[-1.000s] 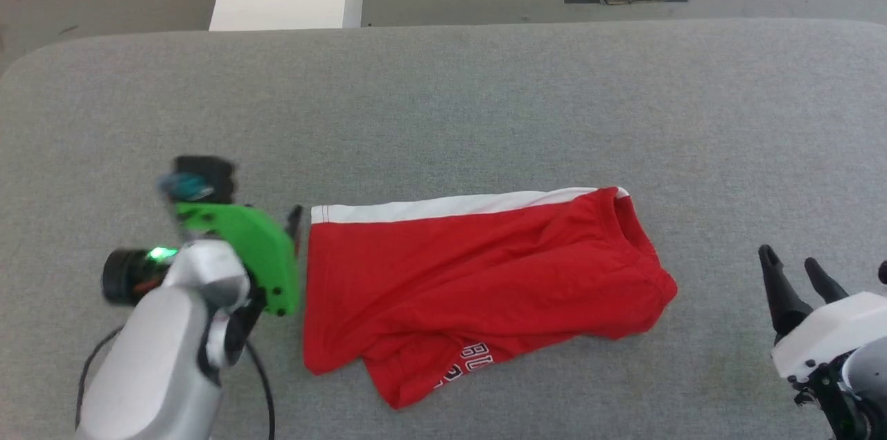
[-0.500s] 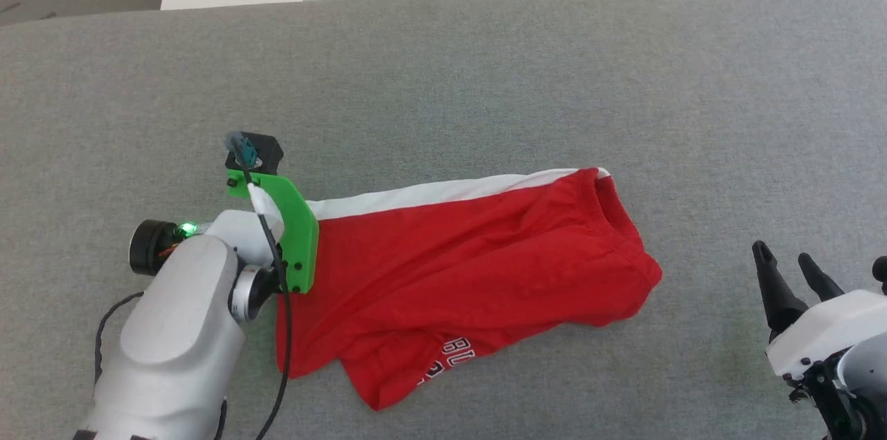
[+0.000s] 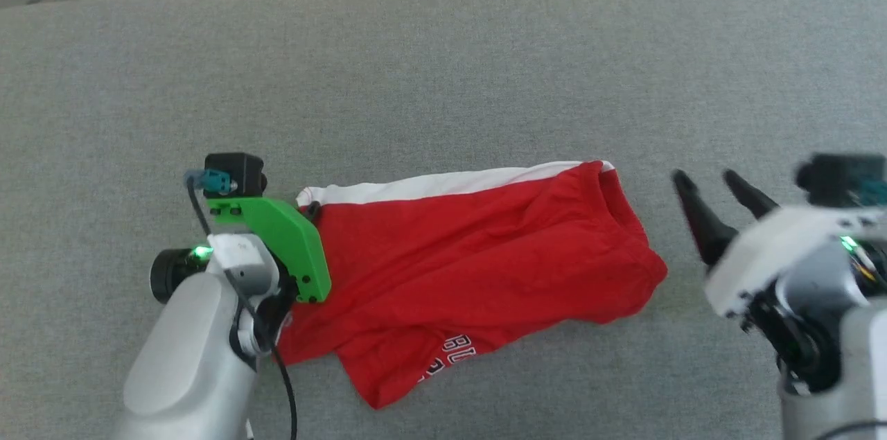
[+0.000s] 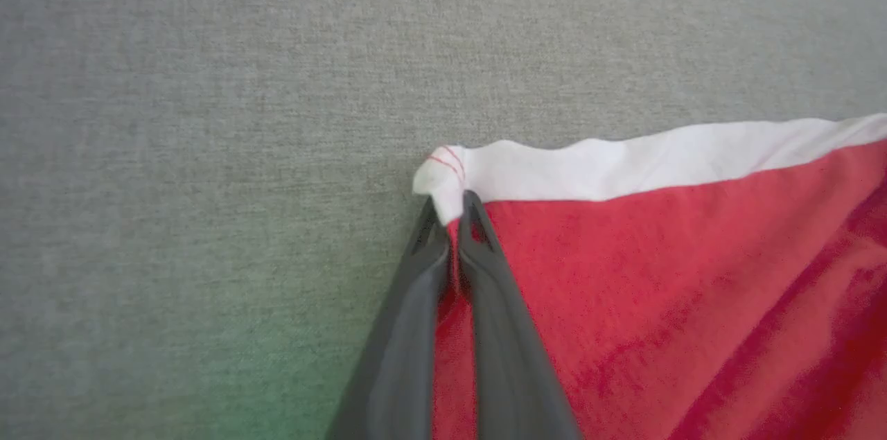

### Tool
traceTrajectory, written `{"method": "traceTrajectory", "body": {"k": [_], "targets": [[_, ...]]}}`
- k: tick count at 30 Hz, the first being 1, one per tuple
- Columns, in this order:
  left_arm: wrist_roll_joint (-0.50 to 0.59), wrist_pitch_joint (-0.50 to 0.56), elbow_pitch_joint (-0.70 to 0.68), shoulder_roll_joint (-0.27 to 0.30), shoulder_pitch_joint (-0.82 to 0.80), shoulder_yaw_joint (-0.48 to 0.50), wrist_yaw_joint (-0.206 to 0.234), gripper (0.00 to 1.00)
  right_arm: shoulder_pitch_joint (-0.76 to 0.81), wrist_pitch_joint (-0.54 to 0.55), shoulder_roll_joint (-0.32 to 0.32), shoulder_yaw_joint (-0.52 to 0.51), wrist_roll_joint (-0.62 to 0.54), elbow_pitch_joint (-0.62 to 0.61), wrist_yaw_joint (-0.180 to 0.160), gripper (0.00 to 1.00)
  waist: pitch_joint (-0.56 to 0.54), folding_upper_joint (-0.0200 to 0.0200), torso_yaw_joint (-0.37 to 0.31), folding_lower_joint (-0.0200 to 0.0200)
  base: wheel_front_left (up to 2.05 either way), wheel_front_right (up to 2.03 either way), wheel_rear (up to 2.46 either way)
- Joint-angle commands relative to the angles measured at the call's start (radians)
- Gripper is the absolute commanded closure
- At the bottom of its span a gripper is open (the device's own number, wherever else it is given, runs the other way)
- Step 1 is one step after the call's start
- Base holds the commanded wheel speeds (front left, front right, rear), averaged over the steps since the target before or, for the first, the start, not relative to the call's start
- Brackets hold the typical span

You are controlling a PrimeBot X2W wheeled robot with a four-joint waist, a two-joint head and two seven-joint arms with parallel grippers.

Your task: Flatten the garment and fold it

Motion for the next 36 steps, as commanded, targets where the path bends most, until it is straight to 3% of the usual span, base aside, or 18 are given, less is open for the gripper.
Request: {"method": "traceTrajectory", "body": {"k": [1,9,15,20,21,22,23,24,31,36], "targets": [[-0.014,-0.015,-0.033,-0.009,0.027,0.007,0.010,1.00,-0.040,0.047,0.001,0.033,-0.035,-0.007,-0.001,0.00,0.011,0.0000,0.009,0.0000,0.00,0.00,0.00],[-0.020,-0.023,-0.175,-0.024,0.091,0.000,0.038,1.00,-0.199,0.209,-0.019,0.148,-0.159,0.107,-0.001,0.00,0.060,0.0000,0.059,0.0000,0.00,0.00,0.00],[-0.017,-0.021,-0.214,-0.026,0.093,-0.009,0.047,1.00,-0.263,0.205,-0.033,0.134,-0.222,0.251,-0.001,0.00,0.084,0.0000,0.077,0.0000,0.00,0.00,0.00],[-0.014,-0.022,-0.228,-0.026,0.092,-0.015,0.050,1.00,-0.284,0.200,-0.026,0.129,-0.208,0.332,-0.001,0.00,0.096,0.0000,0.083,0.0000,0.00,0.00,0.00],[-0.014,-0.023,-0.229,-0.026,0.091,-0.016,0.050,1.00,-0.287,0.203,-0.026,0.133,-0.204,0.346,-0.001,0.28,0.098,0.0000,0.084,0.0000,0.00,0.00,0.00],[-0.014,-0.024,-0.230,-0.026,0.089,-0.018,0.048,1.00,-0.291,0.200,-0.029,0.135,-0.202,0.354,-0.001,0.72,0.100,0.0000,0.085,0.0000,0.00,0.00,0.00],[-0.015,-0.026,-0.230,-0.026,0.088,-0.018,0.047,1.00,-0.294,0.194,-0.030,0.137,-0.199,0.360,-0.001,0.96,0.101,0.0000,0.085,0.0000,0.00,0.00,0.00],[-0.015,-0.028,-0.229,-0.026,0.087,-0.019,0.046,1.00,-0.298,0.189,-0.032,0.145,-0.189,0.367,-0.001,1.00,0.100,0.0000,0.085,0.0000,0.00,0.00,0.00],[-0.034,-0.049,-0.228,-0.026,0.056,-0.002,0.033,1.00,-0.339,0.159,-0.061,0.172,-0.118,0.373,-0.001,1.00,0.082,0.0000,0.081,0.0000,0.00,0.00,0.00],[-0.042,-0.050,-0.211,-0.001,-0.059,0.035,0.020,1.00,-0.425,0.176,-0.078,0.165,-0.010,0.357,-0.001,1.00,0.067,0.0000,0.082,0.0000,0.00,0.00,0.00]]}}
